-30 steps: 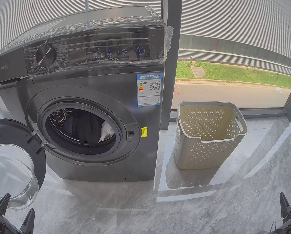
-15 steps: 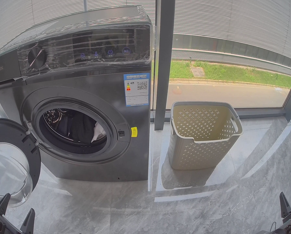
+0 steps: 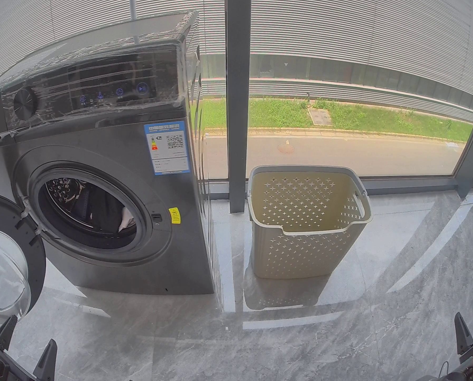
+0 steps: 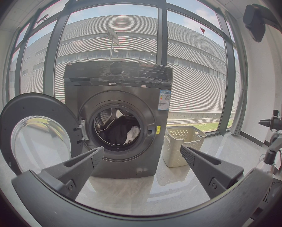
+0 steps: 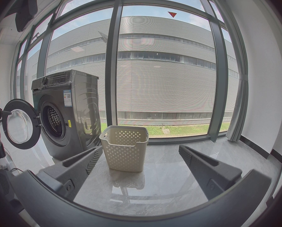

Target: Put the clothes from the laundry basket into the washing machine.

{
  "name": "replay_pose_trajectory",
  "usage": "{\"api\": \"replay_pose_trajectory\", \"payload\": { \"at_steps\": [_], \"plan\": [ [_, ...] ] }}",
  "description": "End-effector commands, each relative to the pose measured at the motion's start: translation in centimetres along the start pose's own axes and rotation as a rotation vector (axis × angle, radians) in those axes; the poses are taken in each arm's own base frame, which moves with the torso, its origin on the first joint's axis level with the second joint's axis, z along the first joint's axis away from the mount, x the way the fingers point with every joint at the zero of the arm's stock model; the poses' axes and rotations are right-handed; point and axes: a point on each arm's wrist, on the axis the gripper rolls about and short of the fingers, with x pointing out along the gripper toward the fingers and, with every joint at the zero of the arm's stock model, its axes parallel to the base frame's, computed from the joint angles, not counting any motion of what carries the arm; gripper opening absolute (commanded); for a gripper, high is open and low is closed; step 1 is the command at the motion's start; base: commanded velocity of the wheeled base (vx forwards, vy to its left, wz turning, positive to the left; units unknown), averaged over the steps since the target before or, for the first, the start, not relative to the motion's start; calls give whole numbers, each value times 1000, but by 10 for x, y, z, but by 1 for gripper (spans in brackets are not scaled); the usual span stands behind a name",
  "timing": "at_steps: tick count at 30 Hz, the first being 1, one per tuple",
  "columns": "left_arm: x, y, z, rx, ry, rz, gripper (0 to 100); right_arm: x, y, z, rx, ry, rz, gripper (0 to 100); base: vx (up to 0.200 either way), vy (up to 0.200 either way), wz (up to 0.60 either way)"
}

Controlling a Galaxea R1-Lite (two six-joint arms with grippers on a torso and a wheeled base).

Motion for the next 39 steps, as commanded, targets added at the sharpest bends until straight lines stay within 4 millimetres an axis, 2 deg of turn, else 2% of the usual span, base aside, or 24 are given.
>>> {"api": "replay_pose_trajectory", "payload": {
  "at_steps": [1, 11, 23, 39],
  "plan": [
    [2, 1, -5, -4, 22, 2, 100, 1, 0, -5, -1, 7, 0, 100, 0, -200, 0],
    [2, 1, -5, -5, 22, 3, 100, 1, 0, -5, -1, 7, -1, 100, 0, -200, 0],
    [2, 1, -5, -4, 24, 2, 100, 1, 0, -5, -1, 7, 0, 100, 0, 0, 0],
    [1, 0, -5, -8, 29, -4, 100, 1, 0, -5, -1, 7, 0, 100, 200, 200, 0]
  ]
}}
